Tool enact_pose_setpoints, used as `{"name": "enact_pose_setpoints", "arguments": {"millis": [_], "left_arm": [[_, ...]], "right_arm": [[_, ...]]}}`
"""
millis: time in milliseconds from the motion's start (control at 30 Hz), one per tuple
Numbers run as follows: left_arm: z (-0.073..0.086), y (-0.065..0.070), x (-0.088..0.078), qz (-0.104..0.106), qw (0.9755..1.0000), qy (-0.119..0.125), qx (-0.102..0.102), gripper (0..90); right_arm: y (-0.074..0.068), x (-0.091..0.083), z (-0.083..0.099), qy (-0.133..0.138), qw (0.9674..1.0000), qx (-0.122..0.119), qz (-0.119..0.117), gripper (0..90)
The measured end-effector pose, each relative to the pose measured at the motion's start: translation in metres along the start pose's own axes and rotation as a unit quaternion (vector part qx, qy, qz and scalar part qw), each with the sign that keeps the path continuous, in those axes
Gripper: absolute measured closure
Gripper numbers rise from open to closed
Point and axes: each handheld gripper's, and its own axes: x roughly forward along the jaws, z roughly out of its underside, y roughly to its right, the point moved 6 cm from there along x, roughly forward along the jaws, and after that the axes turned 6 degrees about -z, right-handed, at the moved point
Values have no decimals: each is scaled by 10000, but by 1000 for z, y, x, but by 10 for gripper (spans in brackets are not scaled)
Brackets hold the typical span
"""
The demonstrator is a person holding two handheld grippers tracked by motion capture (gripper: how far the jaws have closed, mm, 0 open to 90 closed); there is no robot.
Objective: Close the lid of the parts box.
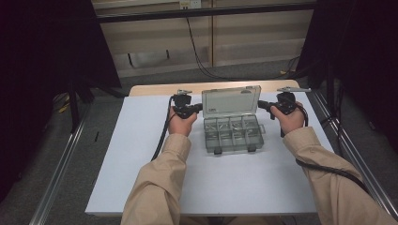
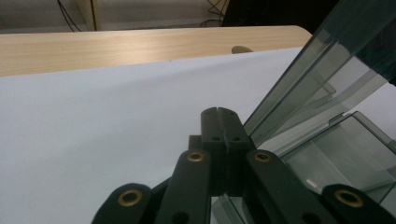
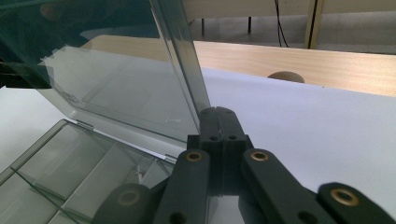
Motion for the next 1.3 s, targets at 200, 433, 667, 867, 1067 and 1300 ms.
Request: {"name": "enact_pose_setpoints", "arguments": {"millis": [200,433,667,867,1067,1300], "left_arm": [[5,1,-3,26,10000,-70,50,900],[6,1,-5,71,9999,-115,87,900],[6,1,-6,77,9998,-135,145,900],[-2,2,-11,161,9997,-19,159,900],[-6,3,-16,246,9996,34,139,900],[-11,6,-24,345,9992,76,169,900]], "right_arm": [[-1,-2,2,11,10000,-66,-12,900],[-3,-4,3,-29,9999,-122,17,900],[-6,-7,2,-116,9997,-229,16,900],[-6,-9,0,-81,9997,-243,-12,900],[-7,-9,-6,-80,9997,-246,-32,900],[-9,-13,-19,28,9996,-285,-24,900]]}}
